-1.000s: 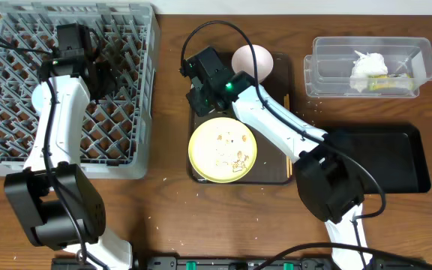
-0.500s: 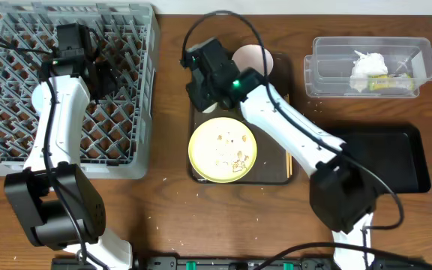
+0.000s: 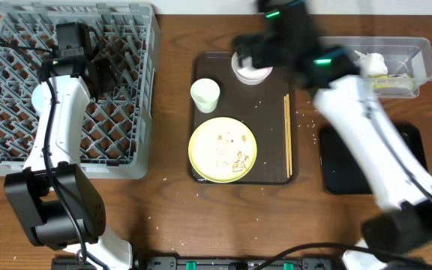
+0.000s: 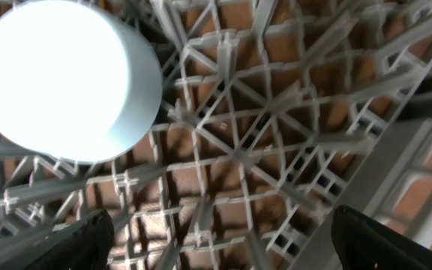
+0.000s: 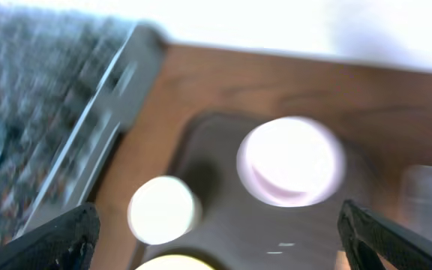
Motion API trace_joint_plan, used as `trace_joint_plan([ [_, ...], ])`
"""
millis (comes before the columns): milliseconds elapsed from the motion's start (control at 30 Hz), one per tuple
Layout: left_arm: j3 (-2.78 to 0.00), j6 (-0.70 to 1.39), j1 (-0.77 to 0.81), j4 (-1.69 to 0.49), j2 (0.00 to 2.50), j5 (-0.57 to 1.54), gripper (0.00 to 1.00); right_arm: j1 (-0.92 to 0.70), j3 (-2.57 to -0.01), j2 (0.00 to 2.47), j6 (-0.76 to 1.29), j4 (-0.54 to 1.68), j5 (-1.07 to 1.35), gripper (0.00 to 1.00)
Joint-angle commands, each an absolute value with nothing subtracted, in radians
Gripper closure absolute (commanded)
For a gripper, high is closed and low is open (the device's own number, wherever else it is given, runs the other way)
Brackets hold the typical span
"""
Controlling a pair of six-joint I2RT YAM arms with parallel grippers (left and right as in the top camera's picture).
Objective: Sort waste into correct bins and load items into the dishwasher
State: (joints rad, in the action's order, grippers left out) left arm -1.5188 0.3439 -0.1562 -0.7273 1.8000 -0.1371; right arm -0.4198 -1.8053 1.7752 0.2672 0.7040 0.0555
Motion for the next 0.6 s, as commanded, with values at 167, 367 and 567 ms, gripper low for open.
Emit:
trace_joint_plan([
  [167,-1.524,0.354,-0.159,-0.691,1.789,-0.142,0.07,-0.218,-1.825,1.674,0.211,0.848,0.018,0.01],
  [367,-1.524,0.446,-0.158,-0.748,1.79,0.019,0.02,-0.096,-1.825,1.676,0.194,0.91,-0.026,0.01],
  [567,-1.524,0.463,-0.133,-0.756,1.79,0.58,0.02,0.043,-1.825,1.676,0.194,0.923,-0.029,0.01],
])
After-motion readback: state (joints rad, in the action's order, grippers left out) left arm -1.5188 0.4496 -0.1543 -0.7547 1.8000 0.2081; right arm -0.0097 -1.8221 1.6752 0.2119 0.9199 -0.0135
